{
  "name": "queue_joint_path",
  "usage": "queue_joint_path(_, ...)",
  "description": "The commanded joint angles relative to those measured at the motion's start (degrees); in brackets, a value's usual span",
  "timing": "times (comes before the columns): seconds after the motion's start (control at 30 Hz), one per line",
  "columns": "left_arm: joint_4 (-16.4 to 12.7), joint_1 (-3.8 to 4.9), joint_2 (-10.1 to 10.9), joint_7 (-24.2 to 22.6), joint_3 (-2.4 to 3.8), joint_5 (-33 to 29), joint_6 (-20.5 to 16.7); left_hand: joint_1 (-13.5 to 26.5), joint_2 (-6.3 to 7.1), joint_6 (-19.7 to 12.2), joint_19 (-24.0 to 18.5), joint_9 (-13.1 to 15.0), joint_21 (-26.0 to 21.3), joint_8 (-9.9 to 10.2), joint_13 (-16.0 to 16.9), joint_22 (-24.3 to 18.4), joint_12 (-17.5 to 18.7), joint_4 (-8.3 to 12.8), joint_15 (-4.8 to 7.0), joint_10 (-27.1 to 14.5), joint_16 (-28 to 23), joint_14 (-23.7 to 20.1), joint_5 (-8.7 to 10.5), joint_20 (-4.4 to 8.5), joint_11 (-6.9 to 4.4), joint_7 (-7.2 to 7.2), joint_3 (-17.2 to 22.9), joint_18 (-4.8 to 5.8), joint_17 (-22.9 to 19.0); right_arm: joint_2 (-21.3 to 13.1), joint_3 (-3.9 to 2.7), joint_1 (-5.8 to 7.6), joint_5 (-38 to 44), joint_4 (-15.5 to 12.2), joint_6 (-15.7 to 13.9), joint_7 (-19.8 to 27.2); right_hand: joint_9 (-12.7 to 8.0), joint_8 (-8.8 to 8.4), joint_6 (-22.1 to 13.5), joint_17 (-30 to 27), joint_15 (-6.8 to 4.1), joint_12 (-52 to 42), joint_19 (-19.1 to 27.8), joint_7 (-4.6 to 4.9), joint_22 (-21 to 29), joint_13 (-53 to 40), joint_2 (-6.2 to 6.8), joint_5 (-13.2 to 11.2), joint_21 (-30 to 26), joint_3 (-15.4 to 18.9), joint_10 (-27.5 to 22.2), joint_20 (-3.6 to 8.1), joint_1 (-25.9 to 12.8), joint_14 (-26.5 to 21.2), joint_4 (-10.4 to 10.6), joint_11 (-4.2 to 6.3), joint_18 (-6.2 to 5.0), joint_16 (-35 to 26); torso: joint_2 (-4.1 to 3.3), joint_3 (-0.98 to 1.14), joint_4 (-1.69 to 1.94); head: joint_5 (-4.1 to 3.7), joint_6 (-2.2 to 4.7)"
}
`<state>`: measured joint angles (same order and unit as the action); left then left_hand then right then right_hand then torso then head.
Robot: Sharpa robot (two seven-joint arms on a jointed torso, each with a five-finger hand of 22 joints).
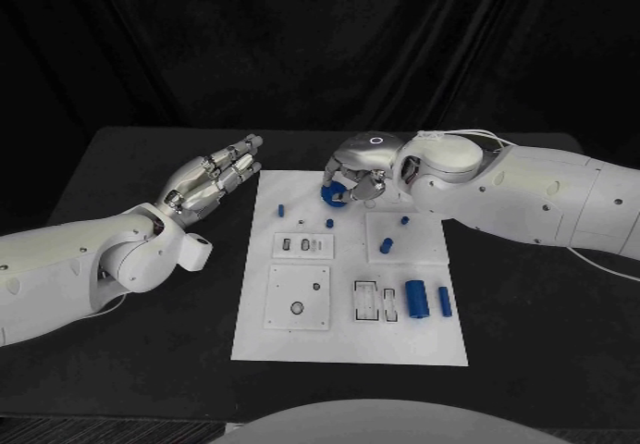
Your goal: Assemble the parts on the task board
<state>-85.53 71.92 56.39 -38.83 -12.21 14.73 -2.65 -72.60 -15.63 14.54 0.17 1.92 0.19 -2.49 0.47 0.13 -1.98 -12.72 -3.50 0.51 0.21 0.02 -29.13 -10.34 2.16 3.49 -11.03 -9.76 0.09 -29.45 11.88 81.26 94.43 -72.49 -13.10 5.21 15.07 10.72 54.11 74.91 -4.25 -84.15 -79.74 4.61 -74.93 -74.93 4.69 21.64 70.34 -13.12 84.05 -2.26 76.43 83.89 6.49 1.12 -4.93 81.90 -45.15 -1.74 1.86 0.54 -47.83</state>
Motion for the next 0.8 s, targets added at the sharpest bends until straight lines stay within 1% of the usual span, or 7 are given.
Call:
queue_joint_path(0.03,-0.02,0.13,-0.24,-7.27,0.06,0.01,0.83,-0.47,-0.19,0.31,0.06,0.09,0.02,-0.21,0.04,0.05,0.25,0.43,-0.53,0.09,-0.21,-0.02,-0.37,-0.34,0.06,0.13,0.07,-0.6,-0.09,0.84,-0.03,0.12,0.33,0.64,0.43,0.57,-0.17,-0.1,-0.35,7.27,0.04,-0.24,-0.29,0.29,-4.43,-7.17,0.2,-0.41,0.0,-0.33,0.86,0.08,-0.24,3.73,0.05,-0.39,0.31,-0.1,0.0,0.0,0.0,-0.14,-0.12)
queue_joint_path(0.43,0.21,0.13,-0.57,-7.17,0.06,0.01,1.02,-0.48,-0.2,0.31,0.07,0.09,0.03,-0.22,0.04,0.06,0.25,0.48,-0.57,0.09,-0.21,-0.02,-0.41,-0.4,0.05,0.13,0.09,-0.6,-0.09,3.84,-0.03,0.08,0.33,3.2,1.73,0.72,-0.3,-0.75,-1.44,6.65,0.22,0.26,0.05,0.5,-4.14,-6.56,0.19,-1.25,-0.8,-0.65,0.42,-0.07,-0.41,3.51,0.1,-0.58,0.17,-0.79,0.06,0.1,-0.07,-0.24,-0.25)
queue_joint_path(0.47,0.22,0.13,-0.58,-7.15,0.06,0.01,1.04,-0.48,-0.2,0.31,0.07,0.09,0.03,-0.22,0.04,0.06,0.25,0.48,-0.57,0.09,-0.21,-0.02,-0.41,-0.4,0.05,0.13,0.09,-0.6,-0.09,4.05,-0.03,0.07,0.33,3.36,1.7,0.67,-0.5,-1.52,-2.48,6.37,0.3,0.59,0.21,0.6,-4.06,-6.19,0.25,-3.0,-1.2,-0.79,0.13,-0.21,-0.63,3.39,0.16,-0.73,0.11,-1.12,0.07,0.1,-0.08,-0.23,-0.26)
queue_joint_path(0.53,0.22,0.13,-0.6,-7.14,0.06,0.01,1.06,-0.49,-0.21,0.32,0.07,0.09,0.03,-0.22,0.04,0.05,0.26,0.5,-0.58,0.08,-0.21,-0.02,-0.44,-0.42,0.04,0.13,0.1,-0.6,-0.09,4.27,-0.03,0.07,0.33,3.55,1.59,0.59,-0.84,-2.65,-3.88,6.01,0.39,1.01,0.47,0.6,-3.86,-5.72,0.35,-4.01,-1.84,-1.02,-0.22,-0.29,-0.63,3.24,0.07,-0.72,-0.02,-1.55,0.08,0.1,-0.07,-0.26,-0.25)
queue_joint_path(0.6,0.22,0.13,-0.6,-7.13,0.06,0.01,1.08,-0.49,-0.21,0.32,0.07,0.09,0.03,-0.22,0.04,0.05,0.26,0.5,-0.58,0.08,-0.21,-0.02,-0.44,-0.42,0.04,0.13,0.1,-0.6,-0.09,4.37,-0.03,0.07,0.33,3.68,1.46,0.54,-1.15,-3.5,-4.96,5.72,0.37,1.45,0.72,0.51,-3.66,-5.21,0.42,-4.25,-2.44,-1.25,-0.61,-0.3,-0.5,3.11,-0.08,-0.66,-0.14,-1.89,0.11,0.1,-0.09,-0.29,-0.29)
queue_joint_path(0.7,0.23,0.13,-0.62,-7.11,0.06,0.01,1.14,-0.51,-0.23,0.32,0.08,0.09,0.03,-0.22,0.04,0.06,0.25,0.54,-0.6,0.09,-0.21,-0.02,-0.49,-0.45,0.05,0.13,0.13,-0.6,-0.09,4.23,-0.03,0.07,0.33,3.64,0.92,0.59,-2.14,-5.52,-7.76,4.84,0.29,2.63,1.32,0.13,-3.18,-3.88,0.39,-7.21,-3.9,-1.34,-1.6,-0.28,-0.67,2.72,-0.12,-0.48,-0.4,-2.93,0.12,0.12,-0.1,-0.25,-0.33)
queue_joint_path(0.8,0.24,0.13,-0.56,-7.1,0.06,0.01,1.22,-0.51,-0.23,0.32,0.08,0.09,0.03,-0.22,0.04,0.06,0.25,0.54,-0.6,0.09,-0.21,-0.02,-0.49,-0.45,0.05,0.13,0.13,-0.6,-0.09,3.65,-0.03,0.07,0.33,3.27,-0.53,0.85,-2.34,-5.77,-7.98,4.84,0.21,2.63,1.31,0.06,-3.22,-3.93,0.31,-8.43,-4.05,-1.19,-1.56,-0.21,-0.93,2.71,0.01,-0.4,-0.4,-2.95,0.12,0.15,-0.14,0.01,-0.32)
